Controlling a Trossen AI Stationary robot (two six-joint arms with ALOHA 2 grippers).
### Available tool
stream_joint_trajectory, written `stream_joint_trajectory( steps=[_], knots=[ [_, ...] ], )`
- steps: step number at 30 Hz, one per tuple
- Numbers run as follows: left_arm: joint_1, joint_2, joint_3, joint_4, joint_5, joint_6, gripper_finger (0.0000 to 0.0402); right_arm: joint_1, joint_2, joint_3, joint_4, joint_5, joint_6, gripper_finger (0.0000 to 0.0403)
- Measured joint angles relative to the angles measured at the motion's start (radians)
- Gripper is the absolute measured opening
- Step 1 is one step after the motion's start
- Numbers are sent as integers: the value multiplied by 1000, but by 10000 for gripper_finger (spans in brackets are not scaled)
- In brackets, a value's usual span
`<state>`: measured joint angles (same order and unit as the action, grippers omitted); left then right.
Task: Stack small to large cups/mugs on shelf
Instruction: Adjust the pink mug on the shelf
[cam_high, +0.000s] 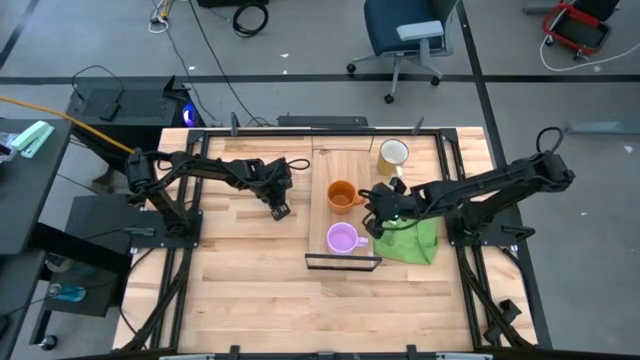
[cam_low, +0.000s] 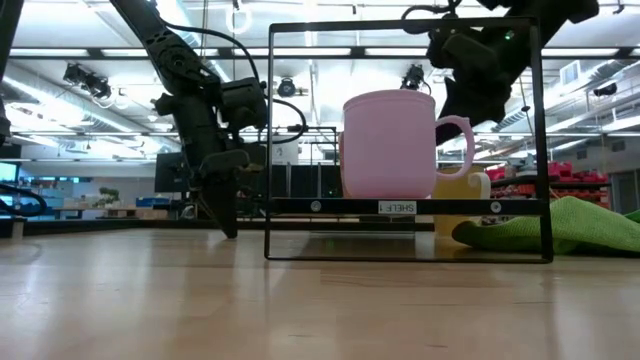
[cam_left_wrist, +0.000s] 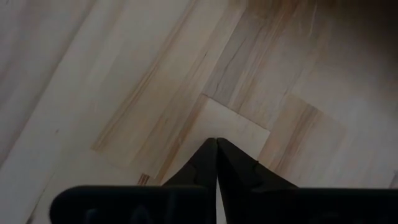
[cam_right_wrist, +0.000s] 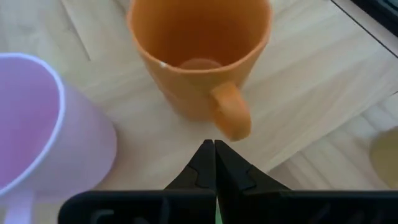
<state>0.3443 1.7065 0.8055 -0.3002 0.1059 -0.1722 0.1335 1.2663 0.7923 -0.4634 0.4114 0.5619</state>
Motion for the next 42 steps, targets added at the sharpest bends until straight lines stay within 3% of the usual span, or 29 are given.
stream_joint_trajectory(
  steps=[9,15,25,35,42],
  knots=[
    [0,0,0,1,0,1,23,50,-44,0,-12,-100,24,0],
    [0,0,0,0,0,2,11,139,-101,1,-86,-98,128,0],
    [0,0,0,2,0,1,26,216,-70,1,-85,-129,160,0],
    [0,0,0,5,0,0,11,225,-64,1,-41,-216,158,0],
    [0,-1,0,9,0,0,23,218,-30,1,-13,-249,135,0]
  ],
)
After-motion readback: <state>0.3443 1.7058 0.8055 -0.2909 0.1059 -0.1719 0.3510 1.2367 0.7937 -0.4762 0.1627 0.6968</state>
